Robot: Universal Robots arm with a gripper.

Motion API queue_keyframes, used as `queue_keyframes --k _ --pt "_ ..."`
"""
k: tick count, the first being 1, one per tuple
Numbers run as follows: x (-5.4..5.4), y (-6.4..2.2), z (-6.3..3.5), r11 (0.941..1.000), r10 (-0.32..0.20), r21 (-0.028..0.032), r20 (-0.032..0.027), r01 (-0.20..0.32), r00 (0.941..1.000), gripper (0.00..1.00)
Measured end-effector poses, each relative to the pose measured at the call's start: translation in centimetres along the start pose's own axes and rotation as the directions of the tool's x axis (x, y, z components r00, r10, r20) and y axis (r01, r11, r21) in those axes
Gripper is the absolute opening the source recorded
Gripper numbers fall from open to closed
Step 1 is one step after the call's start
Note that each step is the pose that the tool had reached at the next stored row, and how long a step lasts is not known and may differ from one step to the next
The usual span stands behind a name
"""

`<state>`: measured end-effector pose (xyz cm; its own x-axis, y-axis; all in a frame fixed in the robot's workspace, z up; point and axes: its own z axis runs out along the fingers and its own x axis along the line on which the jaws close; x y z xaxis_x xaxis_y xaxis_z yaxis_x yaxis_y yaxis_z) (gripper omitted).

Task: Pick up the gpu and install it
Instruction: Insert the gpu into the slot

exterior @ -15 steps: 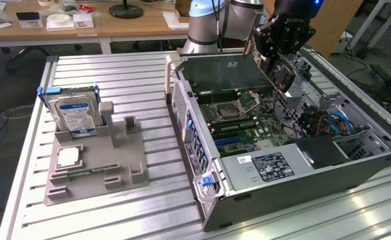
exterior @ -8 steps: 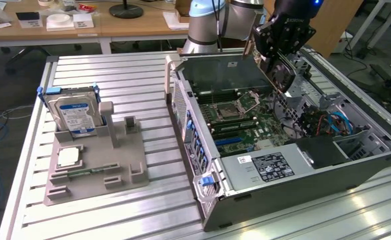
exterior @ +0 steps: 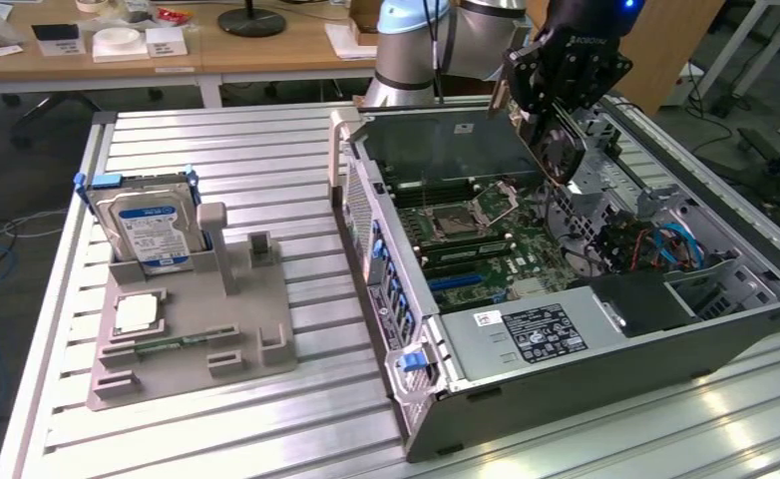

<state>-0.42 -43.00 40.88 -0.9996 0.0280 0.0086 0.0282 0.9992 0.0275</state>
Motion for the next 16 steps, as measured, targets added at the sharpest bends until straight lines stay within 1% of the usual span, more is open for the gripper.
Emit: queue_keyframes --k 11,13,16 --pt "0.00 0.00 0.00 1.0000 -0.002 0.0000 0.0000 0.002 1.0000 0.28" --pt "0.00 0.00 0.00 0.9999 -0.017 0.0002 -0.0005 0.017 0.9999 0.28" --pt "0.00 0.00 0.00 0.9982 -0.060 0.0006 -0.0016 0.060 0.9982 0.28"
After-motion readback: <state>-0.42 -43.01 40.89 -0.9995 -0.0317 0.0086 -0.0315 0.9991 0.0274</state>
